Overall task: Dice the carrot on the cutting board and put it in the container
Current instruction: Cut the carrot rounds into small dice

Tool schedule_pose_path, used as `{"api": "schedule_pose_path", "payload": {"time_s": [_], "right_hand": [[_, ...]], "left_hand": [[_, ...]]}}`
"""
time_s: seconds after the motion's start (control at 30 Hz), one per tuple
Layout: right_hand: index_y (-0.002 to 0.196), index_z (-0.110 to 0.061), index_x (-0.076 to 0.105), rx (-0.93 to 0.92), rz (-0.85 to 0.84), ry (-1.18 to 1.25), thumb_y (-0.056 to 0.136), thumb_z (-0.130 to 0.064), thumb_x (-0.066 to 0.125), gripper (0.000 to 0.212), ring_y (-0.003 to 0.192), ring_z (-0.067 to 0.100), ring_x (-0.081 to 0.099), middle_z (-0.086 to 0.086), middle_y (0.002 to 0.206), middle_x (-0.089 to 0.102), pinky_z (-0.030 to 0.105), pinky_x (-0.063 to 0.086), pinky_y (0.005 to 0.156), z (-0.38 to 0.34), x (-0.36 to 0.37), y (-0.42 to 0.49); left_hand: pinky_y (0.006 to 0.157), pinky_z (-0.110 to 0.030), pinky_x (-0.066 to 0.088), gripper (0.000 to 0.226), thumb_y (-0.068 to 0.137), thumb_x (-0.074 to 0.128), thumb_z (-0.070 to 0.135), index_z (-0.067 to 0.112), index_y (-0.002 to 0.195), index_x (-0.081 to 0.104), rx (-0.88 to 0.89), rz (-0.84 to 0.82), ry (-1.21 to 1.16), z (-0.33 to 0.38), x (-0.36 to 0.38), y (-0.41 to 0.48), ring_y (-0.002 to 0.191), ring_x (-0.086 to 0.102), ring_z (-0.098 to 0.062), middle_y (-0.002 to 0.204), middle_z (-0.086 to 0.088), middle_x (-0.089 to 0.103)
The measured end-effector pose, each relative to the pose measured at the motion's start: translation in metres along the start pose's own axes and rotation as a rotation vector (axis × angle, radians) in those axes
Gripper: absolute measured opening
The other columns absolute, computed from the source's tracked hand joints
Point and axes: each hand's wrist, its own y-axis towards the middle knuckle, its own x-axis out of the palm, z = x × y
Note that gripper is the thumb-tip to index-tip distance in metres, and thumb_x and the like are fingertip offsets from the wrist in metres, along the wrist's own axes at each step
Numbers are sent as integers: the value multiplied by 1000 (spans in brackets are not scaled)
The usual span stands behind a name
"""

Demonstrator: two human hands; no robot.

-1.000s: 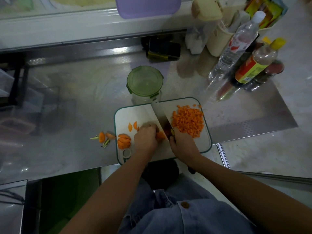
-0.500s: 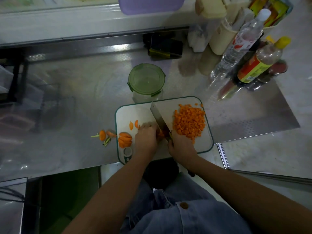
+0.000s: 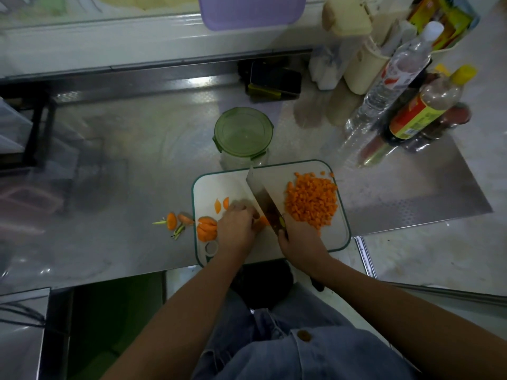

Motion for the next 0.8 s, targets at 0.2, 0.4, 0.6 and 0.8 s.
{"api": "schedule_pose_path", "payload": {"time_s": [0.2, 0.4, 0.6, 0.8], "right_hand": [[101, -7, 49, 42, -46, 6, 91, -12, 46, 11, 63, 27, 55, 7, 71, 52, 40, 46, 55, -1, 8, 2], [105, -5, 49, 46, -17, 14, 91, -12, 46, 16, 66, 31, 58, 15, 76, 59, 40, 44, 54, 0, 17, 5], [110, -4, 53, 12, 66, 39, 94, -13, 47, 19, 65, 32, 59, 16, 76, 62, 37, 41, 55, -1, 11, 13], [105, -5, 51, -15, 38, 24, 93, -12, 47, 15, 56, 22, 48, 3, 65, 48, 34, 36, 50, -2, 6, 4]], "left_hand": [[69, -34, 44, 19, 87, 60, 34, 20, 95, 71, -13, -19, 28, 6, -1, 1, 102, 51, -22, 101, -4, 59], [71, -33, 43, 22, 87, 59, 35, 22, 95, 73, -21, -48, 22, 8, -4, 0, 101, 51, -24, 97, -6, 61], [66, -31, 42, 20, 88, 56, 34, 25, 93, 74, -41, -34, 35, 8, -3, -2, 93, 54, -23, 89, -5, 66], [67, -32, 45, 19, 86, 59, 32, 22, 92, 74, -86, 0, -16, 7, -2, -8, 100, 54, -22, 90, -6, 66]]}}
